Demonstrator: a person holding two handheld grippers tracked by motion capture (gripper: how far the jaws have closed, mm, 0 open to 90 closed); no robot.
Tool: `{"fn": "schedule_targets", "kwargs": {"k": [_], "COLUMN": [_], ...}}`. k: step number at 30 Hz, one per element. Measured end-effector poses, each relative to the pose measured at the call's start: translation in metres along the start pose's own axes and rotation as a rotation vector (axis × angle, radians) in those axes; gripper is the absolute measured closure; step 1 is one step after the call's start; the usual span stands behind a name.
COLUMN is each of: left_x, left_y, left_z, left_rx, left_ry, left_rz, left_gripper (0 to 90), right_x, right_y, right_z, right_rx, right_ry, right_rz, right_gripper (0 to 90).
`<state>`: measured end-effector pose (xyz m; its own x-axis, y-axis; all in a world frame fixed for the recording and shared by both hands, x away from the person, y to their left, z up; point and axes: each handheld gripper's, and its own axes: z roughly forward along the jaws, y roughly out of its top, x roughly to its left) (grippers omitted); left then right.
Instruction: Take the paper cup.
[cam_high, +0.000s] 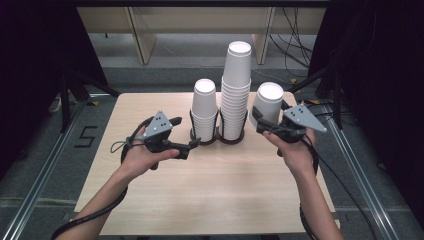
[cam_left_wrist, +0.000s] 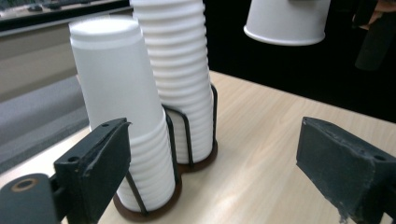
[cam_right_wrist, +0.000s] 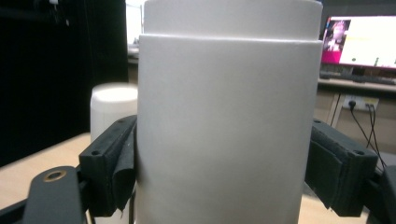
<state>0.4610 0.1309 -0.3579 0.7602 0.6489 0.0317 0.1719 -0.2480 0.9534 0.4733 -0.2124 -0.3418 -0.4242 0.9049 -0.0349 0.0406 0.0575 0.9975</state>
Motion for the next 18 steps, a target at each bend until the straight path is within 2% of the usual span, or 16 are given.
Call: {"fn": "schedule_targets", "kwargs": {"k": [1,2,6,7,9,16,18], "left_x": [0.0,-0.002,-0.006,-0.007,-0.008,-0.012,-0.012], "left_y": [0.0,-0.009,-0.021,-0.028,-0.034,-0.04,-0.041], "left_z": [0.0,0.0,0.001,0.002,0.004,0.01,0.013], "left_rx": [0.0,0.013,0.02,0.024,0.025,0.037,0.045], "left_ry": [0.0,-0.007,-0.017,-0.021,-0.025,-0.027,-0.027], "left_rz": [0.0,-0.01,-0.025,-0.039,-0.05,-0.043,-0.046], "left_gripper": [9.8,9.7,9.8,9.8,9.8,9.8,9.8], "right_x": [0.0,0.003,0.007,0.012,0.013,0.015,0.017], "right_y": [0.0,-0.012,-0.025,-0.036,-0.042,-0.059,-0.062], "right_z": [0.0,-0.002,-0.005,-0.007,-0.009,-0.013,-0.014], "right_rx": [0.0,0.014,0.037,0.063,0.079,0.101,0.115], "right_ry": [0.0,-0.002,-0.003,0.0,0.003,0.004,0.002], "right_rz": [0.0,-0.017,-0.028,-0.028,-0.045,-0.062,-0.049], "right_gripper": [19.7,19.6,19.6,19.6,19.5,19.5,19.5]}}
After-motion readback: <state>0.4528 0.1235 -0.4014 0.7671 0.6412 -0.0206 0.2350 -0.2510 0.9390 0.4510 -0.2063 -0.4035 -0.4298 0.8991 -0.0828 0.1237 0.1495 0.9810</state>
